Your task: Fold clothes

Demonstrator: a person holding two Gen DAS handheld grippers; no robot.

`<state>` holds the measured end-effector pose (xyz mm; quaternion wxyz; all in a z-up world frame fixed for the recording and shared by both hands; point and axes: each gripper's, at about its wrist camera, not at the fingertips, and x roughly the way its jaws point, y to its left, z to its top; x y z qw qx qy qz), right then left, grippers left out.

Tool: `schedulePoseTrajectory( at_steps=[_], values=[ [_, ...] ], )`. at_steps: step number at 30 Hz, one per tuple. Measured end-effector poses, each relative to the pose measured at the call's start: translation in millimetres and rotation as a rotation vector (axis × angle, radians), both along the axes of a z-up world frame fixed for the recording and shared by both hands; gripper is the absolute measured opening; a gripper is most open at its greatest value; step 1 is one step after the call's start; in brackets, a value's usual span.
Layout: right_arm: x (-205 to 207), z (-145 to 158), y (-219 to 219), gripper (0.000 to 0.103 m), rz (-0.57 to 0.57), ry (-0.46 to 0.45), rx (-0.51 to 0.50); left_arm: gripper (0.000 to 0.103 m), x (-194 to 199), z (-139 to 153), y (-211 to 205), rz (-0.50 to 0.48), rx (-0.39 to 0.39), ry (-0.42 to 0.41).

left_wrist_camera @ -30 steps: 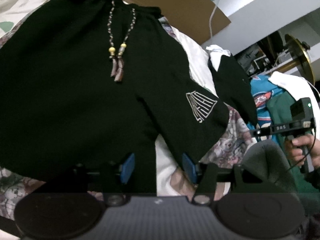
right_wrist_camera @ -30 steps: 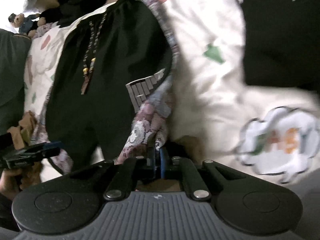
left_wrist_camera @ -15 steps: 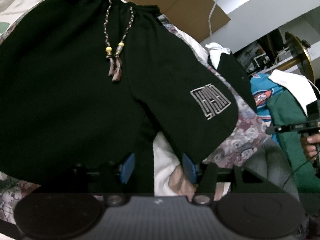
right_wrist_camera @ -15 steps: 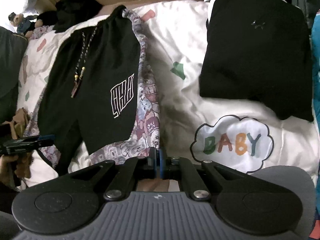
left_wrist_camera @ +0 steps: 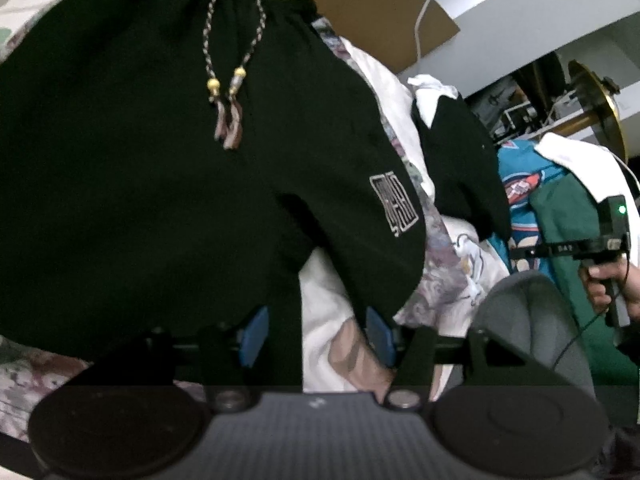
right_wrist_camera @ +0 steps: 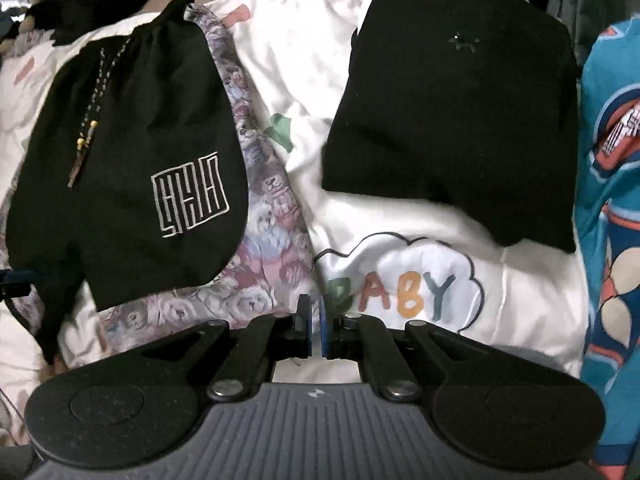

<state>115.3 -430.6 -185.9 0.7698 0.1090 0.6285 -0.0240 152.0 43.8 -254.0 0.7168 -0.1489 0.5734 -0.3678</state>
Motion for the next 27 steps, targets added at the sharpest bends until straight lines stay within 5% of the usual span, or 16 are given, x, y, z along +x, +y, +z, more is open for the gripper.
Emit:
schedulePoseTrajectory(
  at_steps=[3, 7, 11, 21, 24, 25, 27],
  values=[
    [2, -5, -1, 0.007, -0.002, -0.009, 0.022, 0.058, -1, -3, -11, -0.033, -0.020, 0.009],
    [9, -22, 5, 0.030, 0.027, 0.008, 0.034, 0.058, -4, -11, -26, -0.055, -0.024, 0.035],
    [15, -37, 9, 0.039, 0.048, 0.024, 0.035, 0.058, -8, -20, -41, -0.081, -0.019, 0.057],
    [28, -90, 21, 0.044, 0.140, 0.109, 0.018, 0.058, -5, -26, -48, -0.083, -0.005, 0.081],
    [28, -101, 25, 0.037, 0.178, 0.113, 0.025, 0.058, -2, -29, -49, -0.077, -0.004, 0.089],
    [27, -100, 25, 0.014, 0.190, 0.112, 0.040, 0.058, -1, -30, -50, -0.078, -0.003, 0.089],
    [25, -97, 24, 0.004, 0.213, 0.108, 0.070, 0.058, 1, -32, -55, -0.080, 0.001, 0.090]
  ],
)
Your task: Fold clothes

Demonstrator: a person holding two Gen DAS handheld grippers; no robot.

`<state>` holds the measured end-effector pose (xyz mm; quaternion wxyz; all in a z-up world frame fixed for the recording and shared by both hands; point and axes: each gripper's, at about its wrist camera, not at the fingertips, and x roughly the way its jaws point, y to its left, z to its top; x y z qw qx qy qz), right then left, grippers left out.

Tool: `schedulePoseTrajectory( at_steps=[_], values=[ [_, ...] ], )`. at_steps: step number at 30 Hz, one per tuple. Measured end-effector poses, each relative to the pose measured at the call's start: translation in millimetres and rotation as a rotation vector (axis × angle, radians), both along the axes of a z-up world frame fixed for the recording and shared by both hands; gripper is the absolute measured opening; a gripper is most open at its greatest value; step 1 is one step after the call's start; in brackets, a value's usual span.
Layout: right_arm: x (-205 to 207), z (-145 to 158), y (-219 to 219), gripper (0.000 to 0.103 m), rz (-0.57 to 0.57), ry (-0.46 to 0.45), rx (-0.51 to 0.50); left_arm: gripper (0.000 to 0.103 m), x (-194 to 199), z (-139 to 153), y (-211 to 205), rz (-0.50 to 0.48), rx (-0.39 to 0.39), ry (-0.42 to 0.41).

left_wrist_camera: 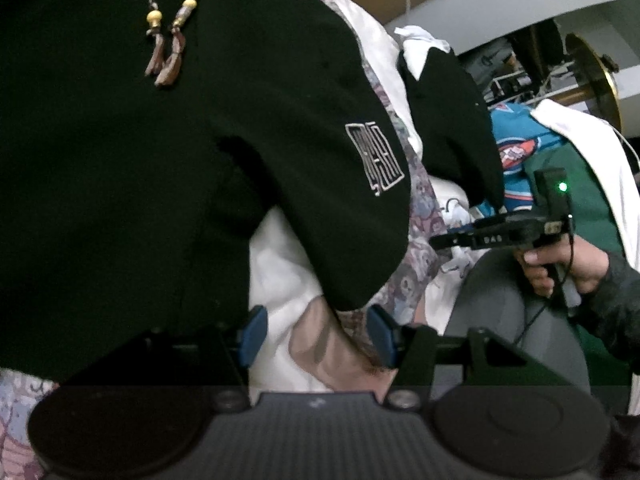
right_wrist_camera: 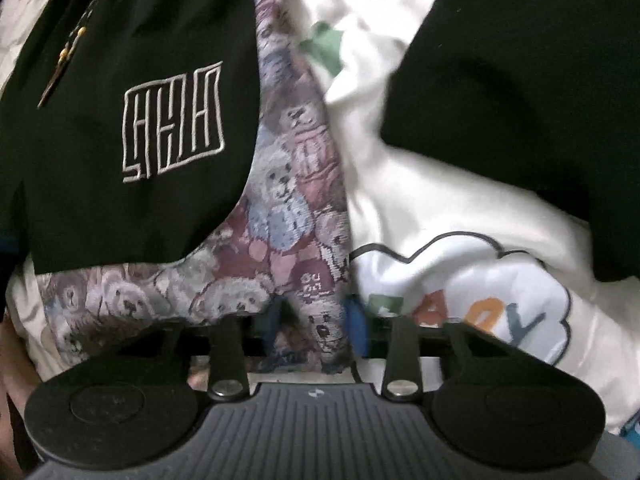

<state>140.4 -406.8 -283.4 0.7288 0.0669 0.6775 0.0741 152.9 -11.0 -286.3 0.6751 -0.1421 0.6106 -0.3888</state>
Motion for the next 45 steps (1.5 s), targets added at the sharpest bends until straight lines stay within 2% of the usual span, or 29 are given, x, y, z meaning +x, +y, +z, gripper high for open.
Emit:
schedulePoseTrajectory(
  at_steps=[5, 8, 15, 23, 24, 25, 26, 27, 28, 30, 34, 39, 41, 45],
  values=[
    [0, 40, -12, 0.001, 0.066, -0.125, -0.043, 0.058, 2, -5, -12, -0.033, 0.015, 0.002],
    [5, 53, -28, 0.001, 0.053, -0.152, -0.076, 0.058, 3, -6, -19, -0.050, 0.023, 0.000],
    [9, 52, -39, 0.001, 0.034, -0.138, -0.124, 0.058, -1, -14, -39, -0.064, -0.008, 0.009],
    [4, 45, -33, 0.001, 0.032, -0.104, -0.112, 0.058, -3, -36, -57, -0.030, -0.076, 0.080],
    [3, 45, -34, 0.002, 0.030, -0.102, -0.110, 0.056, -2, -37, -56, -0.017, -0.095, 0.094],
    [2, 44, -34, 0.002, 0.029, -0.101, -0.107, 0.034, -1, -39, -56, -0.003, -0.115, 0.109],
    [2, 43, -35, 0.002, 0.025, -0.100, -0.104, 0.007, -1, -41, -56, -0.019, -0.144, 0.125],
    [2, 42, -36, 0.002, 0.022, -0.098, -0.101, 0.004, -2, -40, -56, -0.034, -0.154, 0.122],
    [2, 41, -36, 0.002, 0.019, -0.097, -0.097, 0.004, -5, -34, -57, -0.075, -0.153, 0.097],
    [1, 42, -37, 0.002, 0.017, -0.093, -0.085, 0.004, -8, -29, -52, -0.086, -0.161, 0.112],
    [2, 40, -33, 0.002, 0.034, -0.084, -0.057, 0.004, -4, -23, -28, -0.043, -0.214, 0.172],
    [1, 43, -26, 0.002, 0.066, -0.062, -0.037, 0.004, 0, -12, -18, -0.065, -0.243, 0.199],
    [2, 48, -29, 0.002, 0.058, -0.052, -0.015, 0.004, 2, -6, -20, -0.094, -0.282, 0.222],
    [6, 57, -37, 0.002, 0.035, -0.029, 0.032, 0.004, 6, 10, -20, -0.162, -0.284, 0.171]
  ],
)
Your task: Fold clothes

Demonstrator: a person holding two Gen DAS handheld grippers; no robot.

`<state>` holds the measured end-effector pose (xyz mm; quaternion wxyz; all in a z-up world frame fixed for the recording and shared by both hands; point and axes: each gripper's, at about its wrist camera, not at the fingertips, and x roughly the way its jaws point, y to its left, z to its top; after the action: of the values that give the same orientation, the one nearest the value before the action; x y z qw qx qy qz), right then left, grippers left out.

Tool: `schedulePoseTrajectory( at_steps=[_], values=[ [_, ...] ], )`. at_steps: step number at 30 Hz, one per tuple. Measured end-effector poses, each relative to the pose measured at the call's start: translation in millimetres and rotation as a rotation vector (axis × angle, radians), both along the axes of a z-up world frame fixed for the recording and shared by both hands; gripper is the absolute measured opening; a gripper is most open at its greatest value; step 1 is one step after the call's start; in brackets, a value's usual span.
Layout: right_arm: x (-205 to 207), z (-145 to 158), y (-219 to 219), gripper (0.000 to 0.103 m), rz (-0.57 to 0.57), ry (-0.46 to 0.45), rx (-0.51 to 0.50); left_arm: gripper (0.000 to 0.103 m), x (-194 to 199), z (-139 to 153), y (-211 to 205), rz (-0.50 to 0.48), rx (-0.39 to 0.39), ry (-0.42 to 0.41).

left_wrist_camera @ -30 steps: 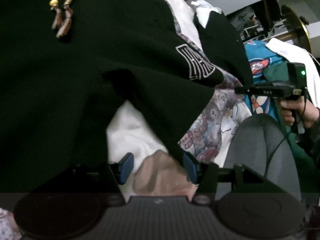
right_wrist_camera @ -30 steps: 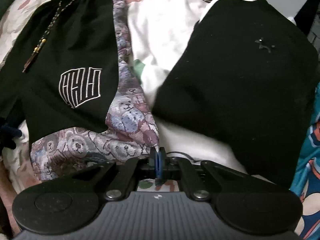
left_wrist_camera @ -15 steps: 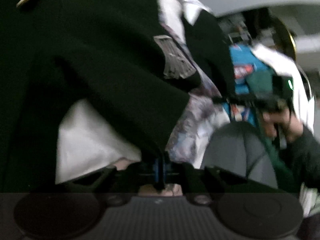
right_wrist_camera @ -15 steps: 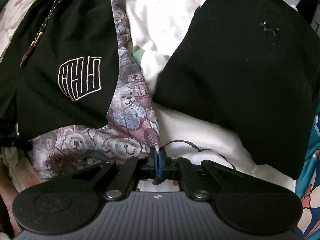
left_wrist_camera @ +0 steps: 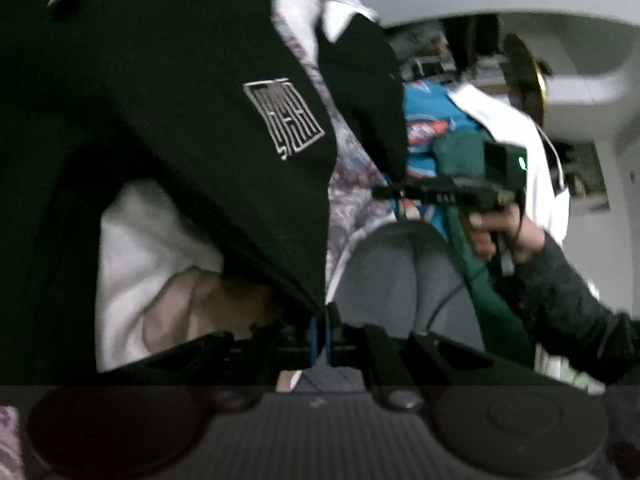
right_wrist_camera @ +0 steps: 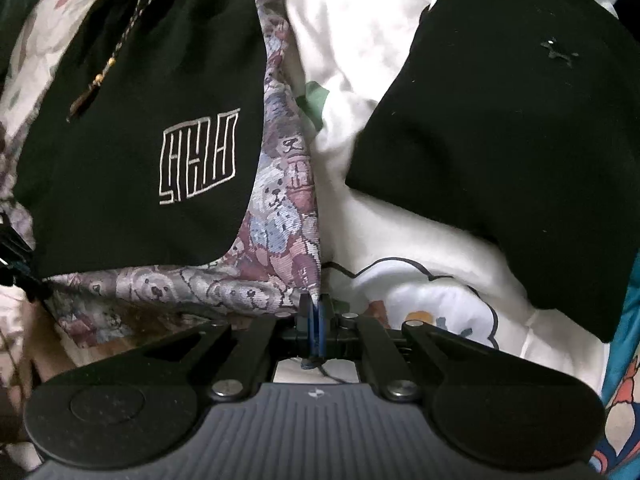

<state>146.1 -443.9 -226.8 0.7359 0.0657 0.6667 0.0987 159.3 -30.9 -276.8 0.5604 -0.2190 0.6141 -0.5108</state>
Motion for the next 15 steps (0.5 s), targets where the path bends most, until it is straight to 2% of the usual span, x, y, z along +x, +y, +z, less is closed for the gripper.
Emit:
schedulePoseTrajectory(
  at_steps=[3, 4, 5, 6, 7, 8, 9, 10, 13, 15],
  values=[
    [1, 2, -4, 0.002, -0.028, 0.025, 0.056, 0.005, 4, 0, 6, -0.008, -0.026, 0.038],
    [1, 1, -5, 0.002, -0.037, 0.032, 0.064, 0.008, 5, -5, 7, 0.007, 0.014, 0.054],
    [2, -1, -5, 0.003, -0.045, 0.039, 0.069, 0.015, 6, -11, 8, 0.023, 0.058, 0.071],
    [2, -5, -4, 0.003, -0.049, 0.037, 0.020, 0.018, 7, -14, 6, 0.037, 0.097, 0.069],
    [1, -8, -4, 0.006, -0.051, 0.037, -0.013, 0.026, 6, -22, 3, 0.055, 0.188, 0.049],
    [1, -15, -2, 0.008, -0.055, 0.047, -0.057, 0.040, 4, -27, 1, 0.051, 0.240, 0.038],
    [0, -22, -1, 0.009, -0.058, 0.058, -0.100, 0.048, 2, -31, -1, 0.044, 0.272, 0.043],
    [0, -23, -1, 0.013, -0.060, 0.062, -0.103, 0.061, 1, -32, -3, 0.043, 0.284, 0.049],
    [-3, -24, 0, 0.048, -0.053, 0.051, -0.110, 0.067, -2, -31, -9, 0.053, 0.256, 0.037],
    [-4, -25, 0, 0.054, -0.045, 0.033, -0.120, 0.071, -1, -30, -10, 0.067, 0.240, 0.040]
  ],
)
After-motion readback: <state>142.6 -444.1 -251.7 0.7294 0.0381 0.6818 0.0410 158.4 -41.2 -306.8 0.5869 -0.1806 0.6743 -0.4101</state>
